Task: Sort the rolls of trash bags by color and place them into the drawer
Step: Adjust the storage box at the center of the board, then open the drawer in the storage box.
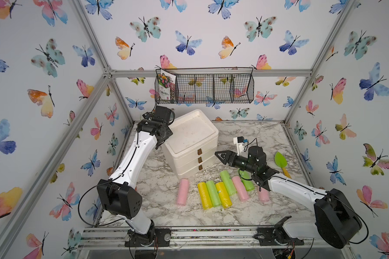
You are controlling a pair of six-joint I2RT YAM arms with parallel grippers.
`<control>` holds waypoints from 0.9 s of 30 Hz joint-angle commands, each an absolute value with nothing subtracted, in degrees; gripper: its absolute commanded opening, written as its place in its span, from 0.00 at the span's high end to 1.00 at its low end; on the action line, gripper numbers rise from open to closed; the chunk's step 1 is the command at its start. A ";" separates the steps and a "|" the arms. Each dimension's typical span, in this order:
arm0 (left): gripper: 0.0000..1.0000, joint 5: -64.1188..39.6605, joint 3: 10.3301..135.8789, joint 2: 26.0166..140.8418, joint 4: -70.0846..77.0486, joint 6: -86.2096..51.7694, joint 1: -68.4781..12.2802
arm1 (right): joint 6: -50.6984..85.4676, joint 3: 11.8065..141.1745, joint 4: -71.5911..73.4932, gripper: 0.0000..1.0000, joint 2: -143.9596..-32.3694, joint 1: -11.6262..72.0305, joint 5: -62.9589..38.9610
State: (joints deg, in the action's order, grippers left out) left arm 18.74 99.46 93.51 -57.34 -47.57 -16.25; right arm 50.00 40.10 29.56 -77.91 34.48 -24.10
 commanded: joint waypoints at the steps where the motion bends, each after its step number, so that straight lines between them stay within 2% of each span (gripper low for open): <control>1: 1.00 9.88 98.88 94.46 -48.40 -55.54 -16.52 | 50.64 40.79 35.74 0.23 -79.32 36.05 -21.39; 12: 1.00 7.35 97.91 94.92 -46.22 -55.75 -16.51 | 47.38 41.12 46.38 0.26 -87.59 39.83 -20.31; 27: 1.00 6.27 95.26 93.63 -44.62 -55.81 -16.48 | 48.12 47.78 48.43 0.33 -95.60 42.09 -19.42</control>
State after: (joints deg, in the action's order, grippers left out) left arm 17.28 97.10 92.71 -52.97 -48.05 -16.23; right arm 48.29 46.39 46.87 -93.97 41.45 -20.29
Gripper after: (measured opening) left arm 0.136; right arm 0.670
